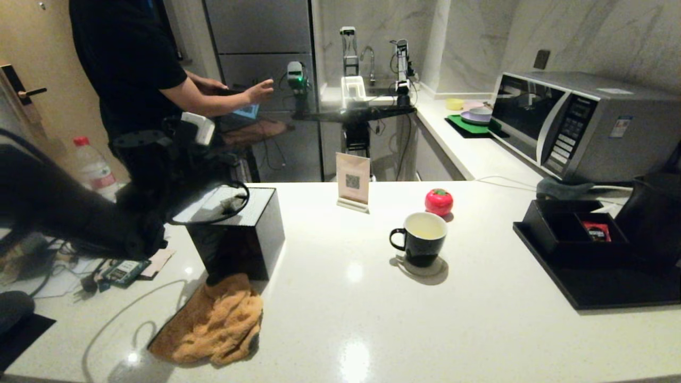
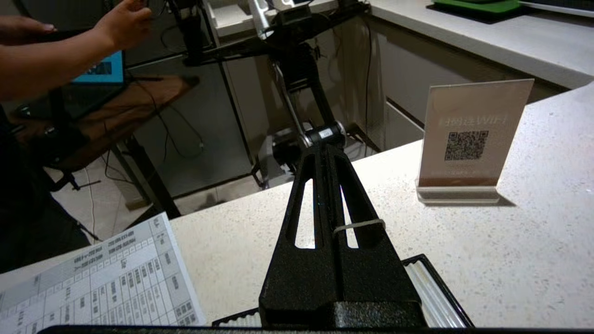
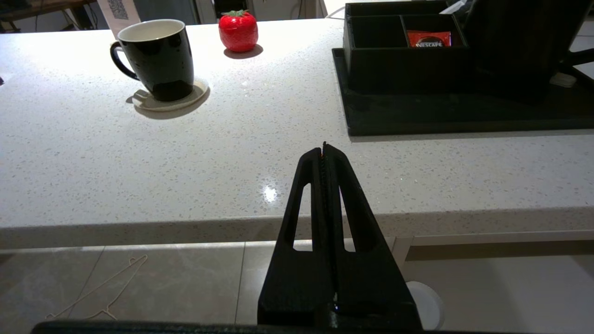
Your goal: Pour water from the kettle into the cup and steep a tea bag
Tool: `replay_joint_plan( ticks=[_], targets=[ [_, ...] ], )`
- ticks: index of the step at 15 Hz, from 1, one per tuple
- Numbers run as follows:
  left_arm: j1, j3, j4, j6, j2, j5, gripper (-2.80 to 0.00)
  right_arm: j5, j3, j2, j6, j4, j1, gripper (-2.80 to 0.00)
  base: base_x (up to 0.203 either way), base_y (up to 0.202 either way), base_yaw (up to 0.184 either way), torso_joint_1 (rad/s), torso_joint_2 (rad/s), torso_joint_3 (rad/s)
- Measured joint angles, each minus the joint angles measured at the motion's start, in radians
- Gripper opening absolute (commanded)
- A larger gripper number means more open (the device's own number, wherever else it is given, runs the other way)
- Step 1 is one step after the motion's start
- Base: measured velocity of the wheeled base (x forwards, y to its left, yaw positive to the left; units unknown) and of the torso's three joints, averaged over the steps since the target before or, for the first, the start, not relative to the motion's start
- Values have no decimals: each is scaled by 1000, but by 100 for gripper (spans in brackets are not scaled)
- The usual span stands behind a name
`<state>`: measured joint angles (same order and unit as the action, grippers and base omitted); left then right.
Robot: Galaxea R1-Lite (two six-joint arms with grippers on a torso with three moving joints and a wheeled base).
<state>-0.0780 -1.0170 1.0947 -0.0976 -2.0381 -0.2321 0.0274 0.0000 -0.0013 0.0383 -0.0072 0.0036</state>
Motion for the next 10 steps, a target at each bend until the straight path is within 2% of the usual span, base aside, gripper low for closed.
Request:
replay_joint_plan(
  ticks=[10],
  targets=[
    [-11, -56, 7, -6, -50, -1, -280, 0, 0, 0, 0, 0, 0, -280, 0, 0, 0, 0, 0, 0]
  ],
)
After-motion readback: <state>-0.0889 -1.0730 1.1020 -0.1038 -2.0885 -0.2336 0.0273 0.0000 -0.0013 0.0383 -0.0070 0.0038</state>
